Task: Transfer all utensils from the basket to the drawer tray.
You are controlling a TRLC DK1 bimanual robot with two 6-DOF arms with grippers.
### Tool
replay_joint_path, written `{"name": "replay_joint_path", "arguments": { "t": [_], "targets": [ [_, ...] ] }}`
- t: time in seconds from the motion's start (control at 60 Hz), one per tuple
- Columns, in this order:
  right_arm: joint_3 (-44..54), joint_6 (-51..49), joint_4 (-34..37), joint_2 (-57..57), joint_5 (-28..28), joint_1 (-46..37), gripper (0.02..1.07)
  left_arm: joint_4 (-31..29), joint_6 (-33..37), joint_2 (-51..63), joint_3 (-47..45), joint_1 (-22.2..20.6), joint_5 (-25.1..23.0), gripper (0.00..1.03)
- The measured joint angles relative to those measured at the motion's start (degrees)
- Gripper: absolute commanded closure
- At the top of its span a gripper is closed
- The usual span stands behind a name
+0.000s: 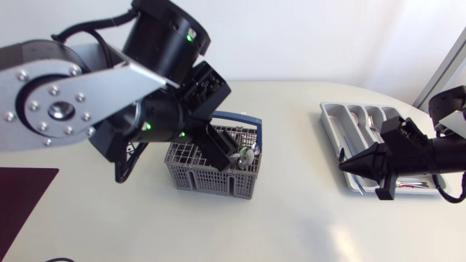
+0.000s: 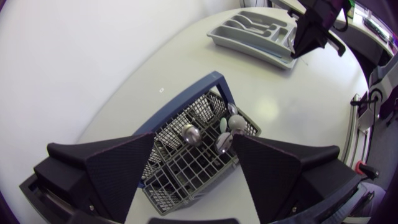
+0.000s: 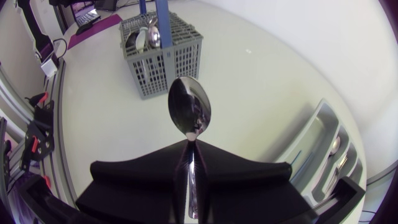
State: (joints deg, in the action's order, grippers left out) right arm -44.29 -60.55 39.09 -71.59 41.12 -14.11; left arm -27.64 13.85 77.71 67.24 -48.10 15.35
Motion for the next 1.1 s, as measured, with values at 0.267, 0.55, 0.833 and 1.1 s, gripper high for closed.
{"name": "replay_joint_path", "arguments": {
  "t": [0.267,0.55,0.833,1.1],
  "targets": [
    [-12.3,-26.8,10.9,-16.6,-1.1,-16.9,1.01,2.9,1.5,-0.1,-4.7,-1.5,2.0,0.15],
    [-21.9,-43.3,11.9,-28.3,-9.8,-24.1,0.98,4.9,1.5,-0.1,-7.0,-1.6,2.9,0.16],
    [-20.6,-50.6,-3.5,-33.5,-17.6,-26.5,0.92,5.8,1.7,-0.1,-8.7,-1.9,3.9,0.16],
    [-19.2,-51.6,-5.0,-32.9,-18.7,-27.6,0.39,8.3,1.7,-0.1,-11.1,-3.1,4.5,0.17]
  ]
}}
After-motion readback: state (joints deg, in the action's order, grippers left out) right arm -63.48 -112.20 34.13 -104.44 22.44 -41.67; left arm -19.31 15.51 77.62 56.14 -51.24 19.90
